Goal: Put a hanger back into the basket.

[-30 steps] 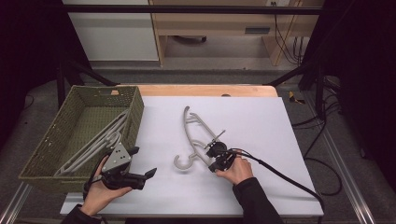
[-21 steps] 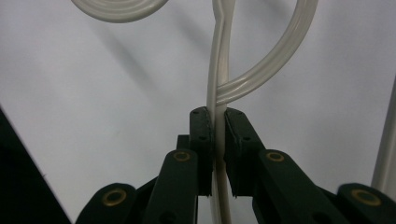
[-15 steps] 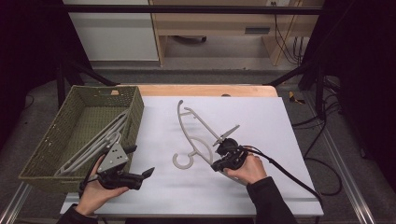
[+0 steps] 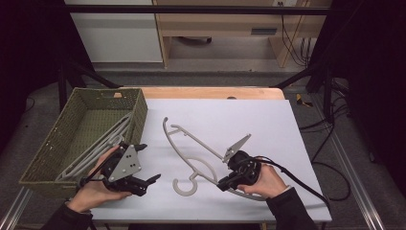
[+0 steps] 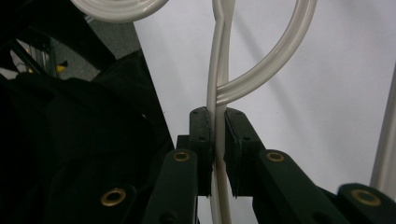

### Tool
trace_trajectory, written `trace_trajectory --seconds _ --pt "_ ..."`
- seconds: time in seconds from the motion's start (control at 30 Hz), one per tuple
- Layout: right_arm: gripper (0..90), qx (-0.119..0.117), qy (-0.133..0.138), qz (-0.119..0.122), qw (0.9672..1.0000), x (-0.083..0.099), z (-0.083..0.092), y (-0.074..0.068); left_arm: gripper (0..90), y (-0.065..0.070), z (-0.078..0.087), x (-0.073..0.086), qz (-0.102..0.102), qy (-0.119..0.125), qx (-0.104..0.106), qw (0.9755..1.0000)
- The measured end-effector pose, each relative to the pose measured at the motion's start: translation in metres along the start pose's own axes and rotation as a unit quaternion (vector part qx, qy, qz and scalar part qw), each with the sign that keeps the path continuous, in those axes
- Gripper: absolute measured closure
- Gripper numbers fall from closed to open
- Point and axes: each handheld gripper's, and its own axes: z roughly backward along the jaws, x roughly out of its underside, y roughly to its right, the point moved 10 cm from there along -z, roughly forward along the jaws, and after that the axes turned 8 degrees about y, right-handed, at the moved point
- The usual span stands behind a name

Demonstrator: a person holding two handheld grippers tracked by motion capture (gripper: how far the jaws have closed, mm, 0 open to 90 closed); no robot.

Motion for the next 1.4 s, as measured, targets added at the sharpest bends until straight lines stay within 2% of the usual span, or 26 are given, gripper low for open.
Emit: trace_trajectory --seconds 0.17,0.33,0.47,0.5,0.57,0.63,0.7,0.87,0.9,0.97,1.1,1.13,1.3,1.33,1.4 --pt "82.6 -0.018 0.0 0.013 0.9998 0.001 0.0 -0.007 12.5 0.007 -0.012 -0.007 -0.047 -0.008 0.023 0.9986" --pt "82.6 -0.027 -0.004 0.019 0.9995 0.003 0.0 -0.01 15.2 0.017 -0.023 -0.008 -0.096 -0.019 0.047 0.9941" --pt "82.6 -0.038 -0.006 0.026 0.9989 0.004 -0.001 -0.014 19.9 0.024 -0.031 -0.008 -0.143 -0.031 0.056 0.9876" --pt "82.6 -0.041 -0.01 0.026 0.9988 0.004 0.0 -0.015 21.8 0.026 -0.034 -0.008 -0.149 -0.031 0.06 0.9866" --pt "82.5 -0.044 -0.009 0.027 0.9986 0.004 0.0 -0.016 24.3 0.027 -0.037 -0.006 -0.179 -0.045 0.064 0.9807" --pt "82.5 -0.046 -0.008 0.029 0.9985 0.004 -0.001 -0.017 28.8 0.03 -0.041 -0.006 -0.194 -0.046 0.07 0.9774" --pt "82.6 -0.049 -0.012 0.028 0.9983 0.004 0.0 -0.019 33.7 0.032 -0.045 -0.004 -0.213 -0.049 0.073 0.9731" --pt "82.6 -0.058 -0.014 0.033 0.9977 0.005 0.001 -0.022 46.1 0.036 -0.054 0.001 -0.241 -0.057 0.082 0.9653" --pt "82.5 -0.061 -0.015 0.036 0.9973 0.006 0.001 -0.023 50.9 0.037 -0.055 0.002 -0.248 -0.058 0.083 0.9633" --pt "82.5 -0.064 -0.018 0.035 0.9972 0.007 0.001 -0.024 53.0 0.036 -0.057 0.004 -0.26 -0.06 0.082 0.9601" --pt "82.5 -0.073 -0.019 0.038 0.9964 0.008 0.0 -0.027 63.8 0.037 -0.059 0.006 -0.272 -0.054 0.084 0.9571" --pt "82.5 -0.073 -0.021 0.036 0.9965 0.009 0.0 -0.027 66.8 0.038 -0.058 0.007 -0.276 -0.053 0.086 0.9557" --pt "82.4 -0.079 -0.022 0.041 0.9958 0.009 0.0 -0.027 69.9 0.041 -0.056 0.009 -0.293 -0.055 0.093 0.95" --pt "82.3 -0.081 -0.023 0.041 0.9956 0.009 -0.001 -0.027 70.2 0.043 -0.056 0.01 -0.292 -0.052 0.093 0.9503" --pt "82.2 -0.082 -0.024 0.043 0.9954 0.009 0.0 -0.027 71.5 0.045 -0.055 0.01 -0.301 -0.057 0.095 0.9472"
